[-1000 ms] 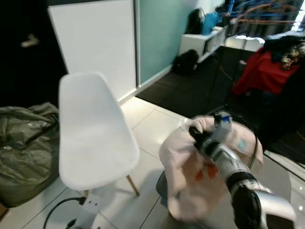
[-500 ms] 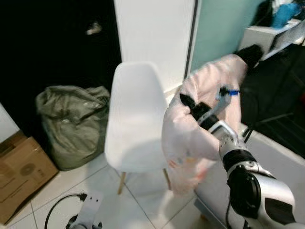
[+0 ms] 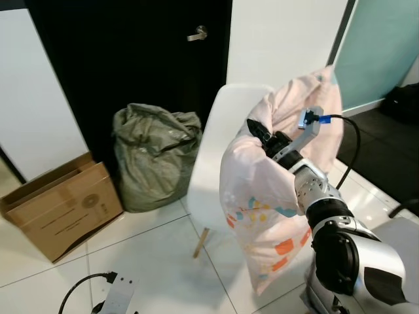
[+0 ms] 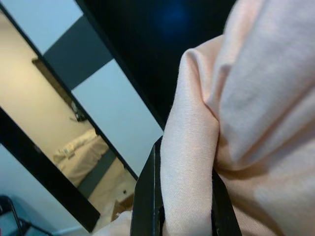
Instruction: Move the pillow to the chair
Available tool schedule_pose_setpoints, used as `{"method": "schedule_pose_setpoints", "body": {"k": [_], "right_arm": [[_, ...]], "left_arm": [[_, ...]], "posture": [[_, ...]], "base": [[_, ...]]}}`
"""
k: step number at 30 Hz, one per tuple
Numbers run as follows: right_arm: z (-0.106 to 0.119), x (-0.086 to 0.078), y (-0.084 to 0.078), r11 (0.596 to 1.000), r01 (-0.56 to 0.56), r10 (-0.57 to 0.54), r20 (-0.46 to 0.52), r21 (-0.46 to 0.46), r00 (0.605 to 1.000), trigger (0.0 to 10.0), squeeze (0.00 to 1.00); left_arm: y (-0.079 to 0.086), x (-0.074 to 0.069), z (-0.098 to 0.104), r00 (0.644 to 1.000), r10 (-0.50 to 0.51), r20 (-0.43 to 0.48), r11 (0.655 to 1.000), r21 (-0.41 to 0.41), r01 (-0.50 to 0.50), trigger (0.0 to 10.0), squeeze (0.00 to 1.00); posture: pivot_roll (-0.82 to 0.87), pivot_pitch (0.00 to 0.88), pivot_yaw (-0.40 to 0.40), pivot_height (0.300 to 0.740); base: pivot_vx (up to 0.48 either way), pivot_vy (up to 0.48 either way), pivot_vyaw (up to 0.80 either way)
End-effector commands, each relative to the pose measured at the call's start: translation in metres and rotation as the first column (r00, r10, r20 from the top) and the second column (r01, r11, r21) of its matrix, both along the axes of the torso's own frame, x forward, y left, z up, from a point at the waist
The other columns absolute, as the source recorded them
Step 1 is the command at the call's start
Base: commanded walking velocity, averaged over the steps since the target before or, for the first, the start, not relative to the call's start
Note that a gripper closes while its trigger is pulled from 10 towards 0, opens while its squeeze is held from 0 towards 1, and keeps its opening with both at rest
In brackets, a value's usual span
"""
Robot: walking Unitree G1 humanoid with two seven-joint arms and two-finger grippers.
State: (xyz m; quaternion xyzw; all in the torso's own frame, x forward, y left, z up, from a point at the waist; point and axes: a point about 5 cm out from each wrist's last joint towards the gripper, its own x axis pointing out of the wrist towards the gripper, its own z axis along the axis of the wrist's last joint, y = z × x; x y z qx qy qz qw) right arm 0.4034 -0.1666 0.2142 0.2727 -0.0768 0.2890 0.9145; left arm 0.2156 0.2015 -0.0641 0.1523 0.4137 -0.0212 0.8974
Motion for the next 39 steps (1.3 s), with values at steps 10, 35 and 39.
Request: {"method": "schedule_pose_setpoints", "body": {"k": [10,35,39], "right_arm": [[0.039,0.001,0.019,0.993,-0.122,0.119,0.165,0.006,0.979,10.0,0.00],[0.055,-0.016,0.042,0.909,-0.416,0.394,0.273,0.023,0.878,10.0,0.00],[0.049,-0.015,0.045,0.917,-0.399,0.389,0.246,-0.009,0.888,10.0,0.00]], "left_arm": [[-0.003,0.016,0.009,1.000,-0.018,0.011,1.000,-0.015,0.018,10.0,0.00],[-0.002,0.034,0.021,0.998,-0.046,0.042,0.999,-0.017,0.047,10.0,0.00],[-0.005,0.032,0.019,0.998,-0.049,0.043,0.999,-0.018,0.050,10.0,0.00]], "posture": [[-0.08,0.063,-0.027,0.740],[-0.08,0.054,-0.028,0.740],[-0.08,0.053,-0.028,0.740]], "base": [[0.362,0.000,0.00],[0.480,0.000,0.00],[0.480,0.000,0.00]]}}
